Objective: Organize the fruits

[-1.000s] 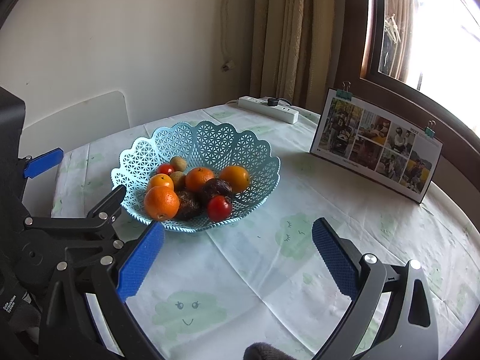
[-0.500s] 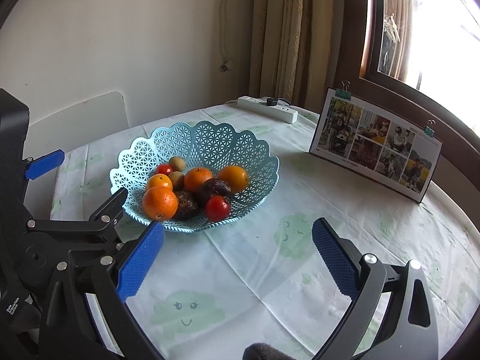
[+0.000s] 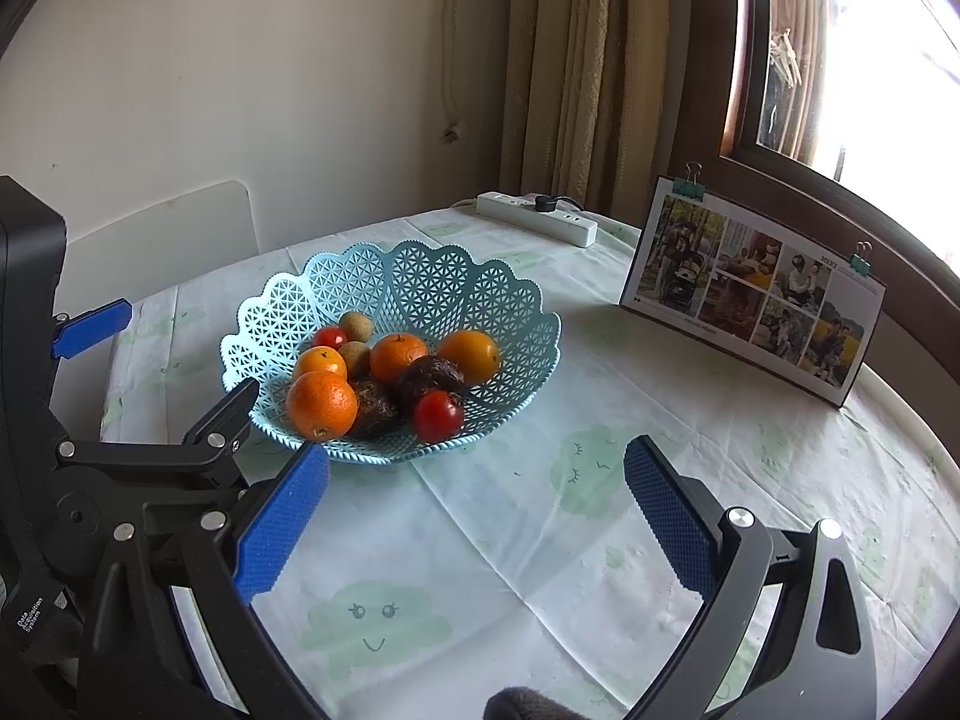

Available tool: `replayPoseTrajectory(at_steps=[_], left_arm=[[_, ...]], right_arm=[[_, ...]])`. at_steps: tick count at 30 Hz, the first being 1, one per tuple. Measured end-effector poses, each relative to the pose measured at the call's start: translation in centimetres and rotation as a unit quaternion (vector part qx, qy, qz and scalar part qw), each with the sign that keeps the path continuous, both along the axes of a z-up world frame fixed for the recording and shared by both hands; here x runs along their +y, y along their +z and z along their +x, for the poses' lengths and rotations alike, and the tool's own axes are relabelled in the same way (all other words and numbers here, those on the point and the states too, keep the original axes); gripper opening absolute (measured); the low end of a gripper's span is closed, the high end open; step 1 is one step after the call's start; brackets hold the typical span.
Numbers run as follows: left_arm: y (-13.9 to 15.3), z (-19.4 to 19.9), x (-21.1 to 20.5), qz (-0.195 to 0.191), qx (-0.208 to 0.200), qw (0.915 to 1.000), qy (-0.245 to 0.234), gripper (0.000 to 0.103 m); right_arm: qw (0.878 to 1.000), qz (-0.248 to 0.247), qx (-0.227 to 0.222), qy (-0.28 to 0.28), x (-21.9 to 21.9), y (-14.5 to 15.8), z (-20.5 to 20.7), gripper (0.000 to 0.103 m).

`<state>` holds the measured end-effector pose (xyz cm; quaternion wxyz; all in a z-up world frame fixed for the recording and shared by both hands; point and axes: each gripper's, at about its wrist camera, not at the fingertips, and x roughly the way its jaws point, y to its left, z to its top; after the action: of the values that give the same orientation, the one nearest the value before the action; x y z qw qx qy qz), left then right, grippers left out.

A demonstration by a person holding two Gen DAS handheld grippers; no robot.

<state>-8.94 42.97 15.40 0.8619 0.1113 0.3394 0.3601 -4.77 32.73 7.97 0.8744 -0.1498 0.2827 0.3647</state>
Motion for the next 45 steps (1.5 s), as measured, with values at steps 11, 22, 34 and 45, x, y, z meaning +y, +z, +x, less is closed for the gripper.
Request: replayPoseTrajectory(at_steps=[11, 22, 34, 45], left_arm=[[0.1, 0.0, 0.1, 0.0, 0.0, 1.0, 0.0, 0.1], [0.1, 0.0, 0.2, 0.0, 0.0, 1.0, 0.0, 0.1], [0.5, -0.1, 0.3, 0.001, -0.003, 1.0, 0.0, 0.1], [0.9, 0.6, -2.8, -0.026, -0.004, 0.9984, -0.049, 0.1]], right_arm=[[1.0, 0.0, 0.001, 0.0, 0.0, 0.0, 0.0, 0.098], [1.0, 0.002, 0.004, 0.001, 0.0, 0.0, 0.0, 0.098], [1.0, 0.011, 0.01, 0.01, -0.1, 0.0, -0.1, 0.098], [0.995, -0.025, 0.027, -0.095, -5.9, -0.5, 2.5, 0.098]])
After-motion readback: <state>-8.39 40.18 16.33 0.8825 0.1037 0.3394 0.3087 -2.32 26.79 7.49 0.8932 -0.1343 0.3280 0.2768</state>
